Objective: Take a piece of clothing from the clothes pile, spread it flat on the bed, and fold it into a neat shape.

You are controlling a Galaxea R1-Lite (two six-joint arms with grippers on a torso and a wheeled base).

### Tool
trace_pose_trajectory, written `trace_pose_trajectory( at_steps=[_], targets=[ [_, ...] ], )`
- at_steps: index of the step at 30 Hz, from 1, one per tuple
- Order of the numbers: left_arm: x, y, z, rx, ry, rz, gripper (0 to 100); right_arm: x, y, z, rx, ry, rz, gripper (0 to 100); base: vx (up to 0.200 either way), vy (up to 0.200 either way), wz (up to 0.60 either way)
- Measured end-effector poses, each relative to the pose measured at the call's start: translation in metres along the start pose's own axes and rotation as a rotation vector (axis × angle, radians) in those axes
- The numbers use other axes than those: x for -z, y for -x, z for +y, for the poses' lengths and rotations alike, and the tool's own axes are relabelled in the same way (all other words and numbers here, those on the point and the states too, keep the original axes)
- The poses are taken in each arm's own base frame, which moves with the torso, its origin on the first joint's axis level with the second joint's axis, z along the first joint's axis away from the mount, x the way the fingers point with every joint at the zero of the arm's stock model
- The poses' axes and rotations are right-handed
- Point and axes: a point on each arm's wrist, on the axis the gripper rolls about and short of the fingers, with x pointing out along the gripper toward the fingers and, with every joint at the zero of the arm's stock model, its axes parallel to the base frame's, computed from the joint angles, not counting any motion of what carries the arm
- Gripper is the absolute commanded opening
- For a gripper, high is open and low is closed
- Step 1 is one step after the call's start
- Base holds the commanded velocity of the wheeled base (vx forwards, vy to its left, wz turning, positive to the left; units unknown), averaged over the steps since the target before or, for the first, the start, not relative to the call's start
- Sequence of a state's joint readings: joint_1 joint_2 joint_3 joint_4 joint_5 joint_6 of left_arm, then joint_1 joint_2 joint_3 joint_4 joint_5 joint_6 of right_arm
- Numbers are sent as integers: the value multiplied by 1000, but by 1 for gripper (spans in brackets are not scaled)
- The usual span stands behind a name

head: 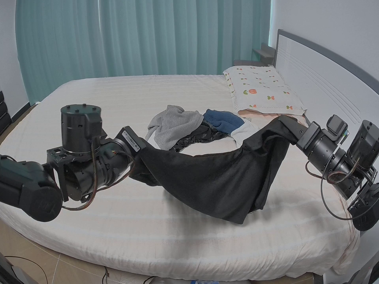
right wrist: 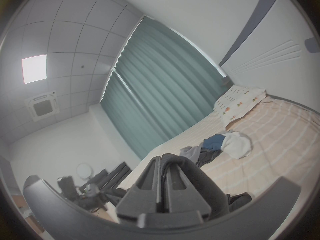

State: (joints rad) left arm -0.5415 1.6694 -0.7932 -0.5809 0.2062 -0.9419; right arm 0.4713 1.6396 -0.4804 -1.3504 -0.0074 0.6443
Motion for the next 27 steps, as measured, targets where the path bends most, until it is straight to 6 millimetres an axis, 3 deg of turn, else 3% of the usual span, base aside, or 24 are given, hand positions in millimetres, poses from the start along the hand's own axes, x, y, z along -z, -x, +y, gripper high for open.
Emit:
trace_pose_trajectory(
  at_steps=[11, 20, 27],
  targets=[
    [17, 8, 40, -36, 79, 30, 0, 11, -18, -15, 153, -75, -101, 0, 0, 0, 0],
    [21, 10, 43, -48, 93, 42, 0, 26, -19, -17, 220, 20, -78, 0, 0, 0, 0],
    [21, 10, 43, -49, 93, 45, 0, 36, -20, -22, 233, 29, -45, 0, -200, 0, 0]
  ],
)
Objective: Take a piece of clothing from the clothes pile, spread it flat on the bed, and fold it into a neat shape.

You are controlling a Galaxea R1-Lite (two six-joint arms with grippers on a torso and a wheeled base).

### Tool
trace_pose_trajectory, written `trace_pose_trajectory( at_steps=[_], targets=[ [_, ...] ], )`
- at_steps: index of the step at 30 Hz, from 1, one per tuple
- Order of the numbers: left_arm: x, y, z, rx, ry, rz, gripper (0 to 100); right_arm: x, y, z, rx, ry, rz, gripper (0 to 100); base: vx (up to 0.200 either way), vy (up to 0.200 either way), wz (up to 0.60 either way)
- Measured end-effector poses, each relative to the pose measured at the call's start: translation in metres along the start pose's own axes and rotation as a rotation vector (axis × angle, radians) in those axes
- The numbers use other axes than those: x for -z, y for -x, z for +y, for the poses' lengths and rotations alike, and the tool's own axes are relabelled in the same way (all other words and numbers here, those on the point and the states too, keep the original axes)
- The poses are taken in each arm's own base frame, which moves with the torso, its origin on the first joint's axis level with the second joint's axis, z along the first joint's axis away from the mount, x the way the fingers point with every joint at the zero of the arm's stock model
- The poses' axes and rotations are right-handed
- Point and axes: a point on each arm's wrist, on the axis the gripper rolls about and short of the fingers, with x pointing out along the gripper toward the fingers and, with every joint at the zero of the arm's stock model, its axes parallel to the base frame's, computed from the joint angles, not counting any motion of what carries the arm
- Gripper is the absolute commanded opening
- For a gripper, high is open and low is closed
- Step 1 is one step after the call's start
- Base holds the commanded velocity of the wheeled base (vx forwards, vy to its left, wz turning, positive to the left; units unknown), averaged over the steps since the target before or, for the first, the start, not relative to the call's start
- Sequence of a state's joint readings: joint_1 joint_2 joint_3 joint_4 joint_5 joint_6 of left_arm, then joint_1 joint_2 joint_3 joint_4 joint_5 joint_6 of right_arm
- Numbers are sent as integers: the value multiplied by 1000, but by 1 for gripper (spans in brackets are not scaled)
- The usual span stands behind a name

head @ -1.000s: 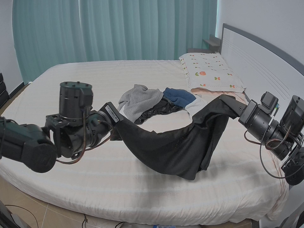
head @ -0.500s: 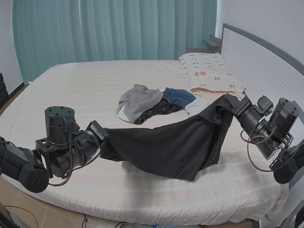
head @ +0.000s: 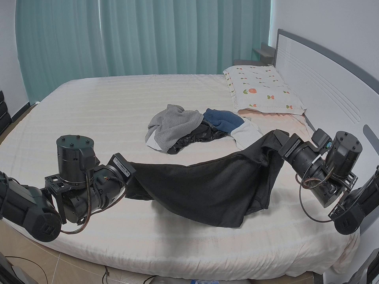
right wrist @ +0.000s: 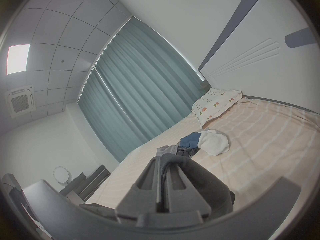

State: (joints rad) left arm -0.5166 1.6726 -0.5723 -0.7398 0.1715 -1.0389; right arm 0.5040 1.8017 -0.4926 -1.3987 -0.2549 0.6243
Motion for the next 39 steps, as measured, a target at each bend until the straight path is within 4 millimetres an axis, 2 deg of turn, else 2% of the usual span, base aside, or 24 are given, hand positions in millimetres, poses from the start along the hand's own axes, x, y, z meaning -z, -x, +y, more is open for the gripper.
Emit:
trace_pose_trajectory(
  at_steps=[2, 16, 32, 39],
  targets=[
    [0, 0, 0, 0, 0, 1, 0, 1, -1, -1, 0, 0, 5, 0, -200, 0, 0],
    [-3, -2, -2, 5, 4, -13, 0, 6, -3, -5, 9, 2, 22, 0, 0, 0, 0],
    [-11, -3, -1, -2, 17, -49, 0, 10, -8, -6, 20, 3, 25, 0, 0, 200, 0],
    [-15, -3, -3, 23, 24, -75, 0, 8, -14, -4, -1, -10, -26, 0, 0, 200, 0]
  ],
)
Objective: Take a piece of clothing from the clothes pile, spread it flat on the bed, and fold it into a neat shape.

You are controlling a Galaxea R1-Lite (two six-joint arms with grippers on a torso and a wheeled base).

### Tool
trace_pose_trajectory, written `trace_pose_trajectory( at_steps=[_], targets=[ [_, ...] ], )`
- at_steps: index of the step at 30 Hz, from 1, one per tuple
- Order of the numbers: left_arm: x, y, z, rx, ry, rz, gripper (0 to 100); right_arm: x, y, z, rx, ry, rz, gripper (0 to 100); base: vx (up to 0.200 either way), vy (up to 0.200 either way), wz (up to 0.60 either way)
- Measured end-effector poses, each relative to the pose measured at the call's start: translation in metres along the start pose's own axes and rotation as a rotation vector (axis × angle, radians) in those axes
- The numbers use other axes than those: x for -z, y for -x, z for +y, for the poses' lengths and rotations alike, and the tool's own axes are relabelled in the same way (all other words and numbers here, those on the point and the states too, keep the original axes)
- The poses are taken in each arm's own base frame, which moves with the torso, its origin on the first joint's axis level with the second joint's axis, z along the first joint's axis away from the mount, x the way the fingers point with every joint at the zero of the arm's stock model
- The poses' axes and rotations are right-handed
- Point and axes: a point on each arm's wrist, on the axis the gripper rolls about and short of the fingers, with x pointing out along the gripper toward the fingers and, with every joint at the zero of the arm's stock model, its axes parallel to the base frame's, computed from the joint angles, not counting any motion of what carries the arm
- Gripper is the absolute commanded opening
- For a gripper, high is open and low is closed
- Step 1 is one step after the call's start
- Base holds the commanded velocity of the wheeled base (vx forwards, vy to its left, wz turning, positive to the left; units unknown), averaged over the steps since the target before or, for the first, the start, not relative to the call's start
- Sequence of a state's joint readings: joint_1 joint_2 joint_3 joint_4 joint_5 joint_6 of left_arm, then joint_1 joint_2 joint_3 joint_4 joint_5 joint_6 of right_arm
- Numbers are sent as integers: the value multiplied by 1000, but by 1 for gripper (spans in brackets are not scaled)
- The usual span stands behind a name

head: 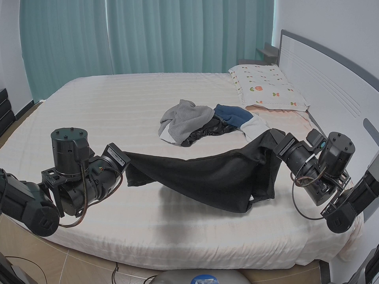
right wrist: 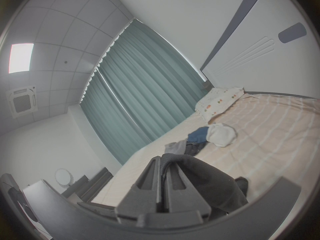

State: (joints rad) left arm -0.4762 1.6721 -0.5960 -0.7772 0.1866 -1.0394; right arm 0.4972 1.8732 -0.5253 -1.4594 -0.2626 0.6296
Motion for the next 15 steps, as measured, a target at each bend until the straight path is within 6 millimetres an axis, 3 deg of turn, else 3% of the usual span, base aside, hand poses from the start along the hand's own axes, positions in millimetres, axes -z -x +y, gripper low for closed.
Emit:
trace_pose_trajectory(
  at_steps=[15],
  targets=[
    [-6, 2, 1, 14, 7, -28, 0, 2, -6, -1, -36, -16, -31, 0, 0, 200, 0]
  ],
)
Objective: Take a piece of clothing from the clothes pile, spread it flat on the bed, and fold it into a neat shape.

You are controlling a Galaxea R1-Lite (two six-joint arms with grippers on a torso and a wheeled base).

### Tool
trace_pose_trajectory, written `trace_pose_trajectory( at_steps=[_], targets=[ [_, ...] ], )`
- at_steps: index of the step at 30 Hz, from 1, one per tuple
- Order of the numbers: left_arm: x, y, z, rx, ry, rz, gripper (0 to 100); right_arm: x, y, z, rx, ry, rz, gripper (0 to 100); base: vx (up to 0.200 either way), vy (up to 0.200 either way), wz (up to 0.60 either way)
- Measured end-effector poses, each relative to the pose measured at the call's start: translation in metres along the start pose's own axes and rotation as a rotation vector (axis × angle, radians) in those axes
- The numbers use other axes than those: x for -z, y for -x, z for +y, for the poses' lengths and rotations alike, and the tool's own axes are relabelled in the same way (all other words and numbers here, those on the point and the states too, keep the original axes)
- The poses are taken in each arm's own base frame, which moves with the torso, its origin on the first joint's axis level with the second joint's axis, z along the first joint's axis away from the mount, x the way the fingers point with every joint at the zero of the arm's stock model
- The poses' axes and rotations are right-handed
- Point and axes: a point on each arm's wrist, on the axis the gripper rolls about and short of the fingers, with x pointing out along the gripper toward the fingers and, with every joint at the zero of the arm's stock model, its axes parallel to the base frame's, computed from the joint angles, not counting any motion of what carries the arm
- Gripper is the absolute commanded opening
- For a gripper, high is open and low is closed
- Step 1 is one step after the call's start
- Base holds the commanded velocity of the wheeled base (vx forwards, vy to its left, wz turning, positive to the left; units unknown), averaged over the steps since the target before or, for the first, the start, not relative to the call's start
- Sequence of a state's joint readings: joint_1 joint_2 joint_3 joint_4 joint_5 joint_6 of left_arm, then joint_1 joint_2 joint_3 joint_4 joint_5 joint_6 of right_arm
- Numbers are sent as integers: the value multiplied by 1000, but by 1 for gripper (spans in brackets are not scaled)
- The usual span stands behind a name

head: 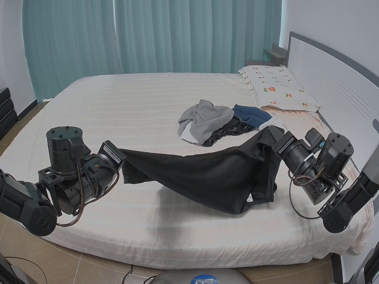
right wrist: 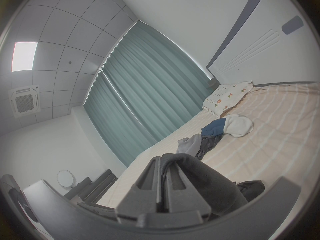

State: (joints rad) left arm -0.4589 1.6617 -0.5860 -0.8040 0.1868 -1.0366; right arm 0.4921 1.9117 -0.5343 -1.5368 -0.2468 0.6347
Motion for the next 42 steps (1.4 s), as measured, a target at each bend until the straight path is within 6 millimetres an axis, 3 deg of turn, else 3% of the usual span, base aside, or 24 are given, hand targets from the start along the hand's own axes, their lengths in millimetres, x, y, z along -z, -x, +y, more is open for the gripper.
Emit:
trace_pose_trajectory(
  at_steps=[22, 42],
  targets=[
    [-5, 8, -4, 20, 5, -13, 0, -7, -2, 9, -49, -144, -18, 0, 0, 200, 0],
    [-7, 19, -6, 45, 8, -16, 0, -15, -1, 15, -68, -160, -42, 0, 0, 200, 0]
  ],
)
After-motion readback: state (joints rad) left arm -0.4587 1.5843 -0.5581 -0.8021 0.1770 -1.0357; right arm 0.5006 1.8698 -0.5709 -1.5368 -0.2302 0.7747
